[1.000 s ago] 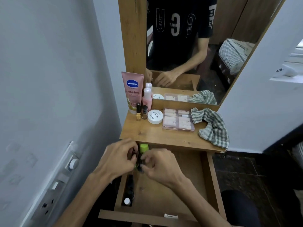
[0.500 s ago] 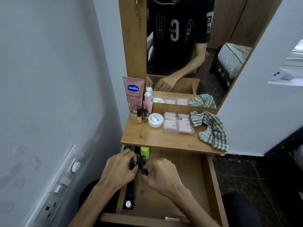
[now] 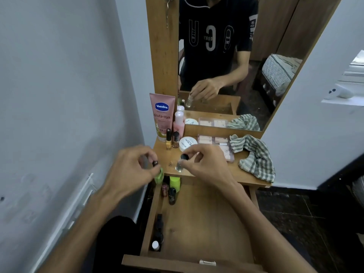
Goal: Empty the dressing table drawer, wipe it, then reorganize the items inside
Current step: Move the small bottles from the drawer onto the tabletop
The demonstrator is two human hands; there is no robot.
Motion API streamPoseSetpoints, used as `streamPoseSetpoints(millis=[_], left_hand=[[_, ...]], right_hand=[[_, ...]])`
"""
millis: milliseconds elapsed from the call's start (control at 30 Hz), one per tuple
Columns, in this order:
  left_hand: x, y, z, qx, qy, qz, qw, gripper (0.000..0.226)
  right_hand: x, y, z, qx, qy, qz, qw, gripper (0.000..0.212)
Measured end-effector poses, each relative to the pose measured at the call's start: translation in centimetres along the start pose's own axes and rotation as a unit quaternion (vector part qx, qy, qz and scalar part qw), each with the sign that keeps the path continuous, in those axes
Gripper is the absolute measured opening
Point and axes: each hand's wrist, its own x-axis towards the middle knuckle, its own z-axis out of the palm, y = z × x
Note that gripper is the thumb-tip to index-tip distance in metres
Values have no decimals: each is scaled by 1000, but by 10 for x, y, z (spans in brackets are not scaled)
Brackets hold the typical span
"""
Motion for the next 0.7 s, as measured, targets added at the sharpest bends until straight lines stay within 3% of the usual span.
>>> streamPoseSetpoints(millis=[167, 333, 700], left_hand=[[57, -4, -5, 25, 28, -28, 999, 12], [88, -15, 14, 32, 20, -25, 999, 12], [102, -33, 34, 11, 50, -9, 999, 16]], right_hand=[[40, -2, 16, -71, 43, -7, 996, 6], [60, 1, 36, -130, 46, -28, 990, 19], [70, 12, 43, -151, 69, -41, 985, 26]])
